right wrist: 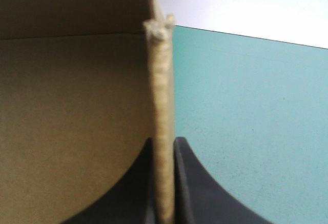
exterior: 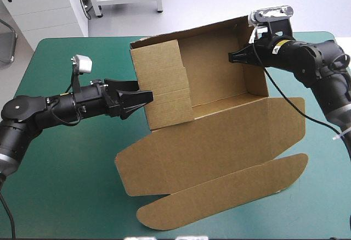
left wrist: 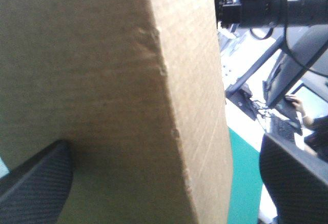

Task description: Fold the box

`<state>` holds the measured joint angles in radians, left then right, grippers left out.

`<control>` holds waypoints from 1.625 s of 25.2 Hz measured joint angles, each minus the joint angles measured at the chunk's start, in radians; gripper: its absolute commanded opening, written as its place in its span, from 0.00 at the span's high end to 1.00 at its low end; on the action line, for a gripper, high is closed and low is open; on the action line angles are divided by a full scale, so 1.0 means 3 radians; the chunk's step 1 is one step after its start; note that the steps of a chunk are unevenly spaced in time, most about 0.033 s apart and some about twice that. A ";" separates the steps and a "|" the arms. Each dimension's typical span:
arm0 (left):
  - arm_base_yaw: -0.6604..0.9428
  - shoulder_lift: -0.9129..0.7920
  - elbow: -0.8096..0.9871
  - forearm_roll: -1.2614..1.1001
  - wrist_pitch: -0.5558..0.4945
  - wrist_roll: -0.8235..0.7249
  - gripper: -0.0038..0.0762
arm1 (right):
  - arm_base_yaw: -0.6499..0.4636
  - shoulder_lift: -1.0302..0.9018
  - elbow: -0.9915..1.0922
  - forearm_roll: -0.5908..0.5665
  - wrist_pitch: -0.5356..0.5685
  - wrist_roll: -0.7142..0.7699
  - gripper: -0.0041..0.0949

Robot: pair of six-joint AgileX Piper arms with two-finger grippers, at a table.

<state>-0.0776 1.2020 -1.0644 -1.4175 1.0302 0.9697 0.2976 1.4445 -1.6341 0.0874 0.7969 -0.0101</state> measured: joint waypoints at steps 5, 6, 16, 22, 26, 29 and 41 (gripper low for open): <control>-0.0516 0.0004 -0.0296 0.1011 -0.0835 -0.0733 0.05 | 0.0000 0.0033 0.0000 -0.0123 -0.0024 0.0149 0.97; -0.0588 0.0008 -0.0360 0.1189 -0.0950 -0.0896 0.05 | 0.0000 0.0033 0.0000 -0.0123 -0.0033 0.0167 0.97; -0.1345 0.0634 -0.1333 0.3499 -0.1046 -0.3018 0.33 | 0.0001 0.0049 0.0000 -0.0463 -0.0086 0.0515 0.97; -0.1682 0.1090 -0.2008 0.4781 -0.0540 -0.4052 0.49 | 0.0008 0.0049 0.0000 -0.0525 -0.0103 0.0643 0.97; -0.1777 0.1165 -0.2071 0.5019 -0.0511 -0.4304 0.80 | 0.0008 0.0049 0.0000 -0.0603 -0.0103 0.0667 0.97; -0.1777 0.1185 -0.2089 0.5122 -0.0536 -0.4459 0.96 | 0.0004 0.0049 0.0000 -0.0615 -0.0021 0.0715 0.97; -0.1777 0.1332 -0.2089 0.5346 -0.0350 -0.4518 0.96 | 0.0004 0.0172 -0.0006 -0.0511 0.0259 0.0629 0.98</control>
<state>-0.6107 1.6015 -1.6912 0.1863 0.9253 -0.3857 0.2989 1.4962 -1.6358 -0.0659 0.8745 0.1785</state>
